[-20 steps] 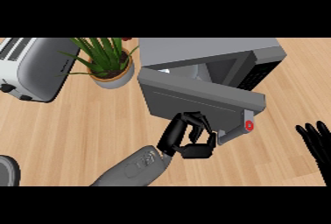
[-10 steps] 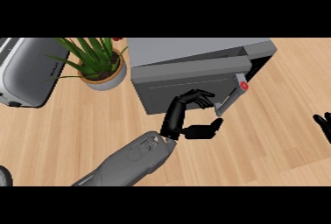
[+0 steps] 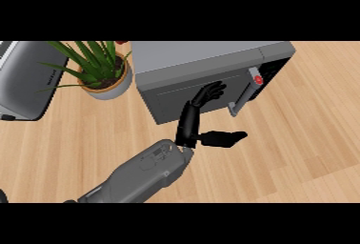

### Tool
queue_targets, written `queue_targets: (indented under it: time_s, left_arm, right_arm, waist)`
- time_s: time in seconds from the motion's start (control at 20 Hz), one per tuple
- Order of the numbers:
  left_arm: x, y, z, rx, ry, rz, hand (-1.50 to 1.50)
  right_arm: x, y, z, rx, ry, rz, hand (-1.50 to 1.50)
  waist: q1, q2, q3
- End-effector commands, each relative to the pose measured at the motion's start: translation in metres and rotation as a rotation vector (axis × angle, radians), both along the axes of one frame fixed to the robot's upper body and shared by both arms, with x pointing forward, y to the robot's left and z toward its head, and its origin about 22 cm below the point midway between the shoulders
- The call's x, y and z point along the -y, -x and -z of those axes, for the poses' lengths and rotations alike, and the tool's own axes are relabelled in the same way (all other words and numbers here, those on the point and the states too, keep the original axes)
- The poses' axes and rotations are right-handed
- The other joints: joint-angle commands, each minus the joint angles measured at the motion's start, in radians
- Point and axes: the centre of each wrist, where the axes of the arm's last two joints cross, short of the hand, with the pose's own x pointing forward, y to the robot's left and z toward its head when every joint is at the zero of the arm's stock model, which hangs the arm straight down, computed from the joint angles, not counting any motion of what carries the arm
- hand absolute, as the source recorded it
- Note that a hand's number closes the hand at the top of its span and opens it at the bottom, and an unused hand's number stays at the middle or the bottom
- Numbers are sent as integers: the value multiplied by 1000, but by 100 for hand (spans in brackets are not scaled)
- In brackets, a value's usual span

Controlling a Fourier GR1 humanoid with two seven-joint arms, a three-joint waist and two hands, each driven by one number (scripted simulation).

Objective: Pick up the milk, place it into the microwave and close the microwave

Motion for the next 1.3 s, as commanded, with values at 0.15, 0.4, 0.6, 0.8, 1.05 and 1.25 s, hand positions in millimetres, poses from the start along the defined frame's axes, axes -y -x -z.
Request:
queue_targets:
  time_s: [0.15, 0.4, 0.6, 0.8, 1.05, 1.25]
  left_arm:
    - [0, -23, -22, -2, 60, -93, -150]
    - [-1, -23, -18, 6, 60, -122, -150]
    - [1, -25, -21, 12, 68, -101, -150]
    - [1, -26, -21, 15, 85, -113, -150]
    - [2, -22, -17, 35, 82, -89, -150]
    - [2, -25, -19, 30, 90, -99, -150]
  right_arm:
    - [3, -10, -21, 78, 69, 46, 150]
    - [5, -14, -27, 94, 82, 52, 150]
    - [3, -22, -29, 93, 80, 43, 150]
    - [4, -26, -31, 94, 92, 59, 150]
    - [-10, -41, 17, -31, -231, -79, -150]
    - [-6, -46, 26, -98, -277, -107, -150]
  waist:
    - [0, 23, 1]
    - [-9, 24, 2]
    - [11, 31, 3]
    - [4, 29, 3]
    - [24, 42, 12]
    - [5, 38, 8]
